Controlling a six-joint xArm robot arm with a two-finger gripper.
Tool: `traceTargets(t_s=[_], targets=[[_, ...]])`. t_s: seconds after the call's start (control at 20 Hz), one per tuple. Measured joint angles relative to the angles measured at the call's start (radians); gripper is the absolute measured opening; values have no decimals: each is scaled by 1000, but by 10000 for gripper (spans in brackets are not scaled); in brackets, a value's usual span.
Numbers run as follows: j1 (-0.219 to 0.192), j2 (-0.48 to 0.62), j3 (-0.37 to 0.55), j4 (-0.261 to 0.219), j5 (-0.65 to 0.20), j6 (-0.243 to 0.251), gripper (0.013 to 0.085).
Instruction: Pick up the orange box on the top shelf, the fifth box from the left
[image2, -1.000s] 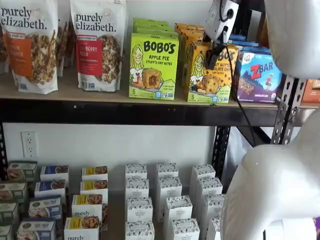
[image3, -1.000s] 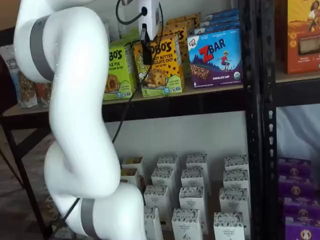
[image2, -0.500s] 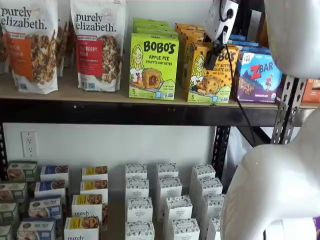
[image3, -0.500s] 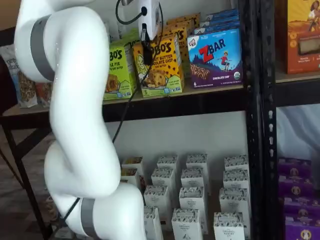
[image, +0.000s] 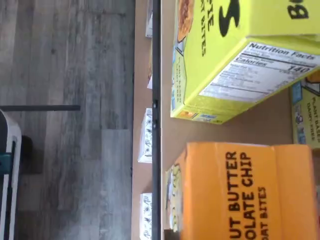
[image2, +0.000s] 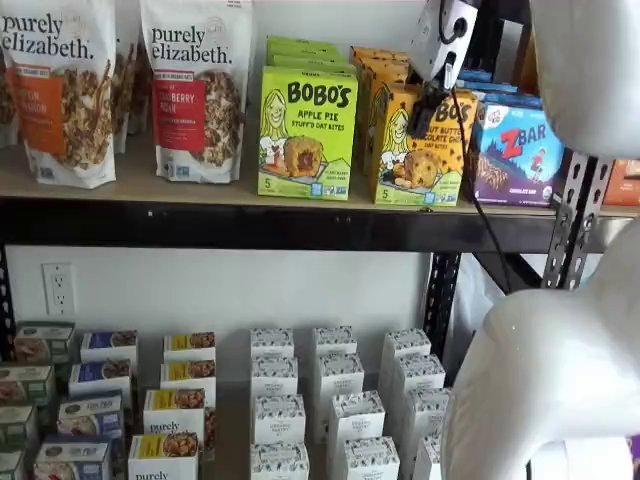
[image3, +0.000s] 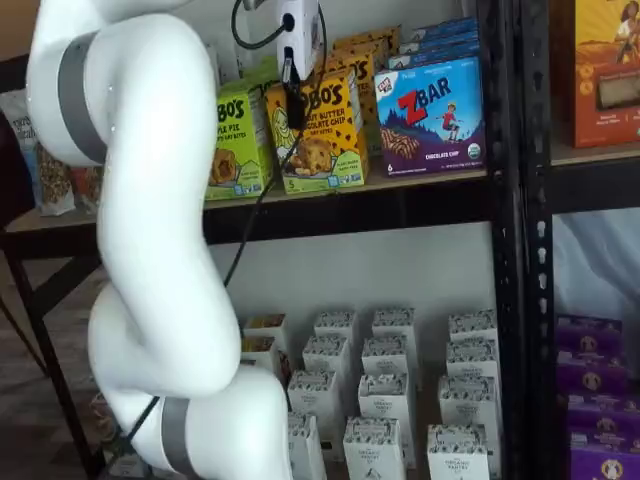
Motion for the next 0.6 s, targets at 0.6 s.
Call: traceTargets(t_s=[0.6], targets=[[-2, -1, -4, -2, 8, -1, 210]])
